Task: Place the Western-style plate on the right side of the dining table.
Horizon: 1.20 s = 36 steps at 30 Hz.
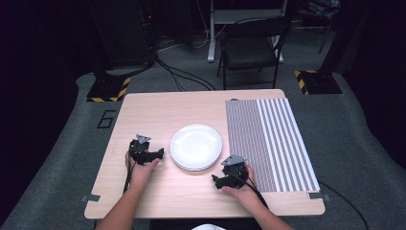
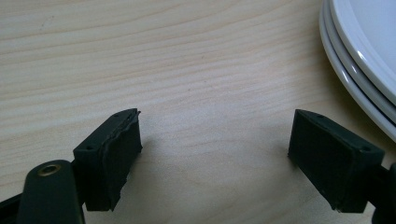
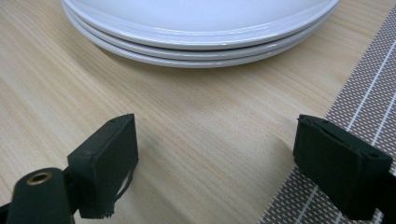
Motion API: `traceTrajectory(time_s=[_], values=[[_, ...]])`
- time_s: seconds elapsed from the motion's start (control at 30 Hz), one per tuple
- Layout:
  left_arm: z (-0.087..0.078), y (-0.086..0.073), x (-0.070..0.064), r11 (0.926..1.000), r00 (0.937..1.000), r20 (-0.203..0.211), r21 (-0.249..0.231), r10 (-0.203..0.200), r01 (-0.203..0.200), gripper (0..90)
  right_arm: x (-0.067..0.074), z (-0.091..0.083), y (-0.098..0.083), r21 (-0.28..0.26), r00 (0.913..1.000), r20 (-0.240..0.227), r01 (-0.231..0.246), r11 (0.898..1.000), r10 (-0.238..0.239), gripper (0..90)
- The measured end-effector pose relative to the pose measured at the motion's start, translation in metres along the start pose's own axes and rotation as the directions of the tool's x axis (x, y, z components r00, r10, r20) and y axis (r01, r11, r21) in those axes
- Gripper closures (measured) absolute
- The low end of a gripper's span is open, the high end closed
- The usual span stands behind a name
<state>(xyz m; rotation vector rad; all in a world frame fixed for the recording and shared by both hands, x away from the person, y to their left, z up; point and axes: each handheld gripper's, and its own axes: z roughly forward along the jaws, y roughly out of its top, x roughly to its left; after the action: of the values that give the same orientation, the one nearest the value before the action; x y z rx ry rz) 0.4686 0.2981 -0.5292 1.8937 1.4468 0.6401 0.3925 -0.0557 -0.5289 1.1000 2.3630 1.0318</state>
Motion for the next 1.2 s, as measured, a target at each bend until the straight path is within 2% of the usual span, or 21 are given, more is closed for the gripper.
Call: traceTrajectory(time_s=[0.5, 0.57, 0.77, 1.17, 1.2], values=[[-0.0001, 0.0000, 0.0000, 1.0000, 1.0000, 0.001, 0.001, 0.000, 0.000, 16.8, -0.0001, 0.0007, 0.0008, 0.002, 1.0000, 0.000, 0.003, 1.000, -0.003, 12.8], [0.0000, 0.0000, 0.0001, 1.0000, 1.0000, 0.001, 0.000, 0.000, 0.000, 16.9, 0.0005, 0.0009, 0.0010, 0.000, 1.0000, -0.003, -0.009, 1.000, 0.009, 12.6], [-0.0005, 0.0003, 0.0004, 1.0000, 1.0000, -0.003, 0.006, -0.002, 0.002, 18.5, -0.0002, 0.0007, 0.0008, 0.003, 1.0000, -0.005, 0.002, 1.000, -0.002, 12.6], [-0.0013, 0.0003, 0.0017, 0.9997, 0.9995, -0.023, -0.013, -0.022, 0.022, 28.1, -0.0009, 0.0001, 0.0003, -0.003, 1.0000, 0.002, 0.007, 1.000, -0.007, 15.1], [-0.0014, 0.0002, 0.0022, 0.9995, 0.9993, -0.025, -0.018, -0.026, 0.025, 31.0, 0.0005, -0.0002, 0.0002, -0.006, 0.9999, 0.008, -0.011, 1.000, 0.011, 16.4]])
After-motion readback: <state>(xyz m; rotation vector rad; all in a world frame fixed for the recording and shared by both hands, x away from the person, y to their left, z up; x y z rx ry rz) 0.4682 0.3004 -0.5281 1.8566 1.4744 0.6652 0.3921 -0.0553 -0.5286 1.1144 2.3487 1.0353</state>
